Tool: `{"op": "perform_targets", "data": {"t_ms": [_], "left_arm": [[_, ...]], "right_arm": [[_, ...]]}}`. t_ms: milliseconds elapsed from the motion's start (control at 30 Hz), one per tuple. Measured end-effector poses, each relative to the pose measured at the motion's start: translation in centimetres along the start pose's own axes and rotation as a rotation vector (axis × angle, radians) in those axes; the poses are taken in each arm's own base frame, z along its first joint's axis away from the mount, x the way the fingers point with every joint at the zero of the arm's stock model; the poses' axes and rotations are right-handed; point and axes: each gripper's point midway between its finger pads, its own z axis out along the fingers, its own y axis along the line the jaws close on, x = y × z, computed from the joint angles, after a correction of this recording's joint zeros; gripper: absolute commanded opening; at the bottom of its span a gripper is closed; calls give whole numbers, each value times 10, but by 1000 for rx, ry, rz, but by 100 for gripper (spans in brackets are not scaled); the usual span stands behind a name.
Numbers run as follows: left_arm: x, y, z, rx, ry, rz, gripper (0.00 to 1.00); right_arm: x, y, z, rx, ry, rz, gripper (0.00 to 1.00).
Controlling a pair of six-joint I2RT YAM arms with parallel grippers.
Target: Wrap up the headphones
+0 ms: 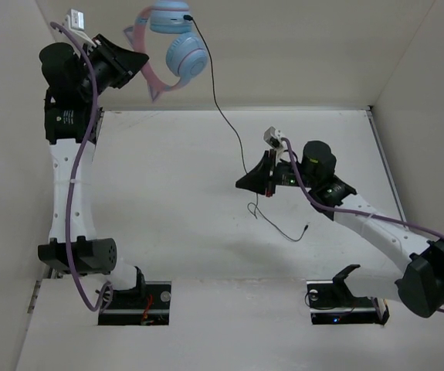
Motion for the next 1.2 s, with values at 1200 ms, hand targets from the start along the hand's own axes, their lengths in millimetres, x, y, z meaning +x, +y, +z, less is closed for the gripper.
{"op": "perform_targets", "data": {"t_ms": [1200], "left_arm": [[254,115,22,-377,604,775,1]], "right_arm": [[-275,-116,-92,1132,477,-1542,0]]}}
